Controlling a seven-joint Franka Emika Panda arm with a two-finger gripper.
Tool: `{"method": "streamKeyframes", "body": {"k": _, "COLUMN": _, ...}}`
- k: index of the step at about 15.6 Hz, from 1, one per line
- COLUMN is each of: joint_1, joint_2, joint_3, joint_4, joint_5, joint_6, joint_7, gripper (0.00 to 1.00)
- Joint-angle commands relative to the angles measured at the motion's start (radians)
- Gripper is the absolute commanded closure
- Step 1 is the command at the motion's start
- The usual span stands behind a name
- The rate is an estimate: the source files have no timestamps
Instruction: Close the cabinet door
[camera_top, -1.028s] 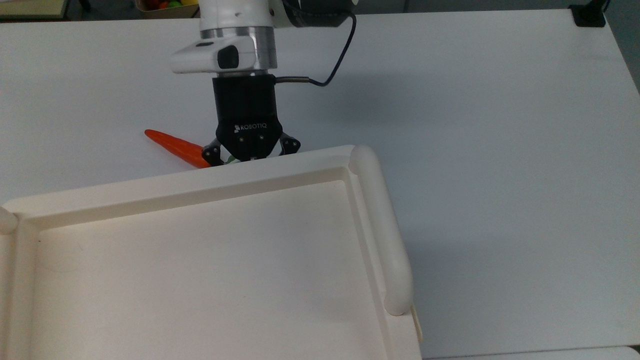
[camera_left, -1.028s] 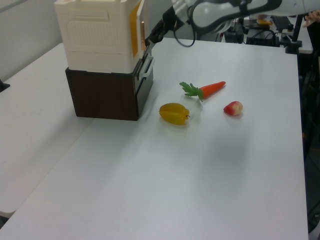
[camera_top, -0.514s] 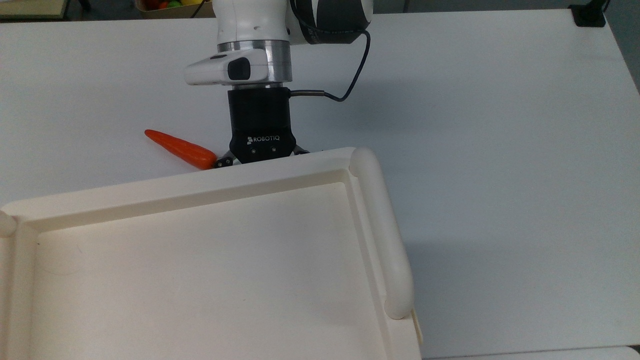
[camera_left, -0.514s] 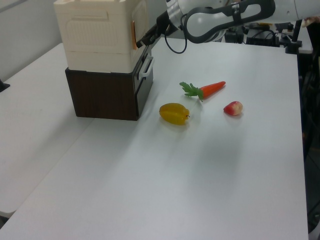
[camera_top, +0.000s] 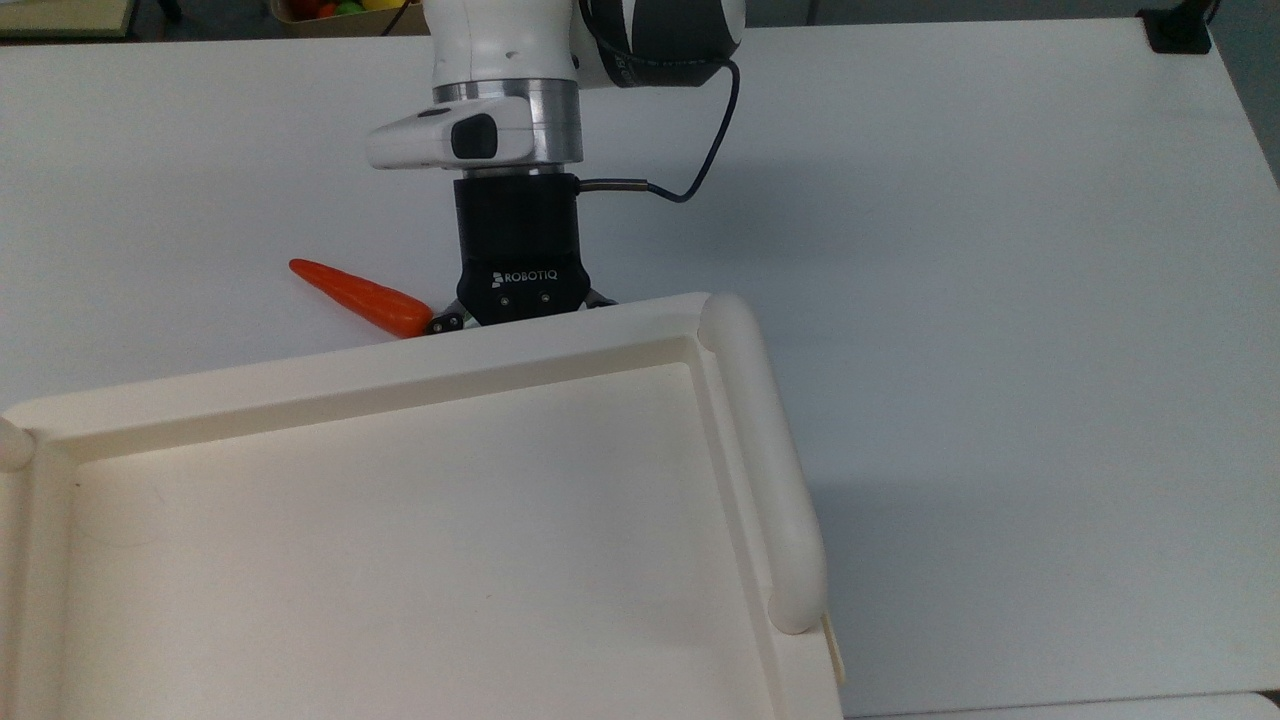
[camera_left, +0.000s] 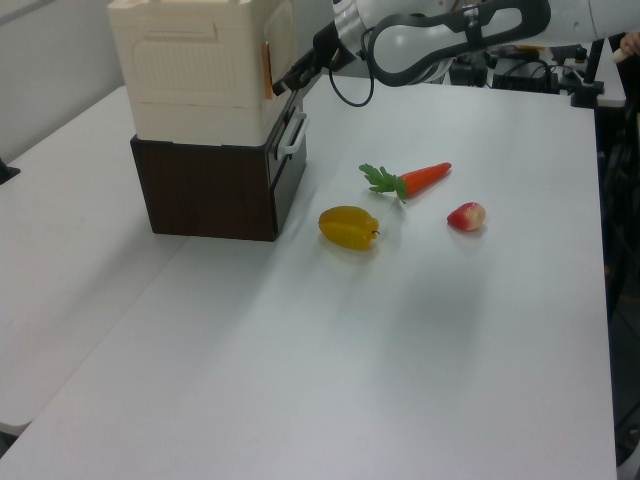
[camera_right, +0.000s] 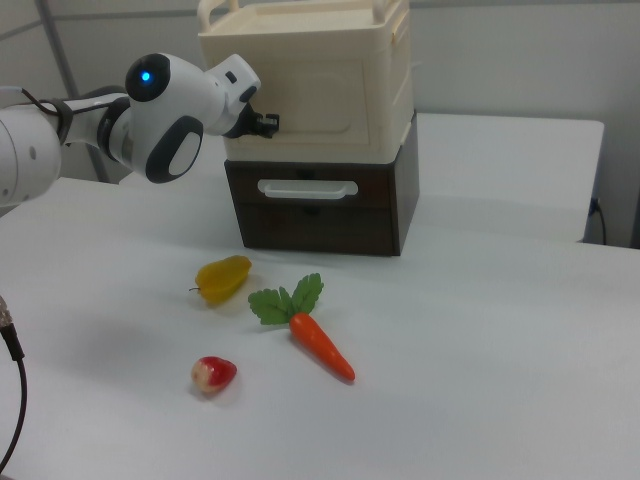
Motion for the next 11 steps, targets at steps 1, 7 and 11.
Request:
{"method": "streamKeyframes", "body": {"k": 1, "joint_1": -0.003, "joint_2": -0.119, "joint_3": -0.004, "joint_4": -0.144, "joint_5": 0.016, "joint_6": -0.039, "joint_7": 0.007, "gripper": 1.0}}
{"method": "streamKeyframes", "body": {"k": 7, "joint_1": -0.13, "joint_2": -0.307, "joint_3": -0.031, "joint_4": -0.177, "joint_5": -0.079, "joint_6": -0.671, "joint_7": 0.015, "gripper": 1.0}}
{"method": "streamKeyframes", "body": {"k": 11, "joint_1": -0.188, "joint_2": -0.39, "joint_3": -0.033, "joint_4": -0.156, "joint_5": -0.176, "joint_6": -1.052, "joint_7": 0.105, "gripper": 1.0}}
